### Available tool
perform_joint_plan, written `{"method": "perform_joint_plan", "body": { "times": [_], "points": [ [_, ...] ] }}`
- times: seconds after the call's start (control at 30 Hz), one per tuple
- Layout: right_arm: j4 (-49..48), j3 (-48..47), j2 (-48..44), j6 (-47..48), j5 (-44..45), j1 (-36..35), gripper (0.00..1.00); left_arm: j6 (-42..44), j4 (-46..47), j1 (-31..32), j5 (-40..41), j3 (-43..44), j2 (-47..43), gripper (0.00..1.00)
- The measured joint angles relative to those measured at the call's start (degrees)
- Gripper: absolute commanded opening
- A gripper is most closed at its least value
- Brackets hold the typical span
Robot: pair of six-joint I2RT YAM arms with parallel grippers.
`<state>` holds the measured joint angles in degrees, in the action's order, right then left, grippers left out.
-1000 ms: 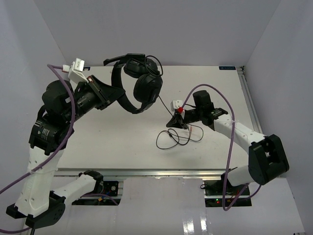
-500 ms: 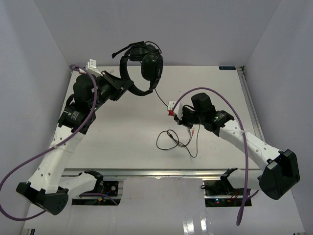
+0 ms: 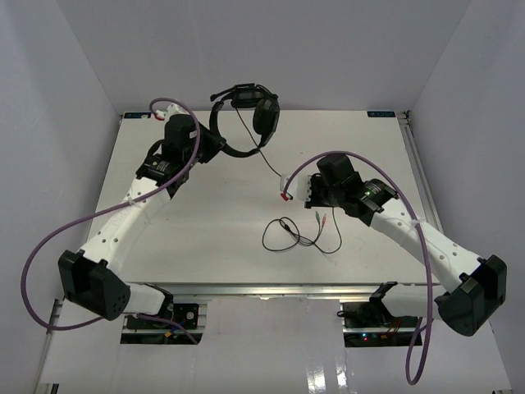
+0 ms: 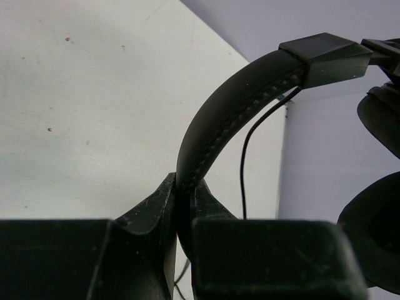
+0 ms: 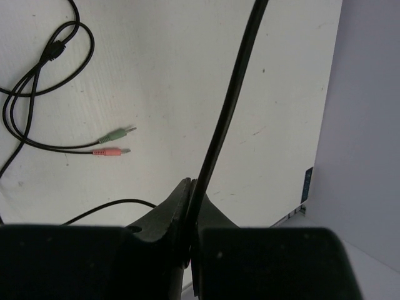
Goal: Wrap the headphones
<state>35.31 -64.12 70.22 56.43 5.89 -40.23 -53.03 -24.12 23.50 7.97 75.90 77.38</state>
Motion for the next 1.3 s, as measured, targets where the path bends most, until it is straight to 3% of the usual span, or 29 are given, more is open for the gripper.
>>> {"method": "perform_joint_plan", "body": {
  "times": [0.23, 0.53, 0.9, 1.3],
  "points": [
    [0.9, -1.9, -0.8, 7.4, 5.2, -6.4, 0.08, 2.9, 0.0, 0.3, 2.5, -0.4, 5.3, 0.0],
    [-1.9, -7.0, -1.4, 17.0, 13.4, -16.0, 0.08, 7.4, 0.3, 1.5, 4.3, -1.3, 5.8, 0.0],
    [-10.7, -14.8, 2.4, 20.3, 19.8, -16.9, 0.08, 13.3, 0.6, 4.8, 3.4, -8.5, 5.7, 0.0],
    [-11.1, -16.7, 7.5, 17.5, 19.4, -16.7, 0.08, 18.9, 0.3, 10.3, -0.8, -15.9, 2.5, 0.0]
  ]
}}
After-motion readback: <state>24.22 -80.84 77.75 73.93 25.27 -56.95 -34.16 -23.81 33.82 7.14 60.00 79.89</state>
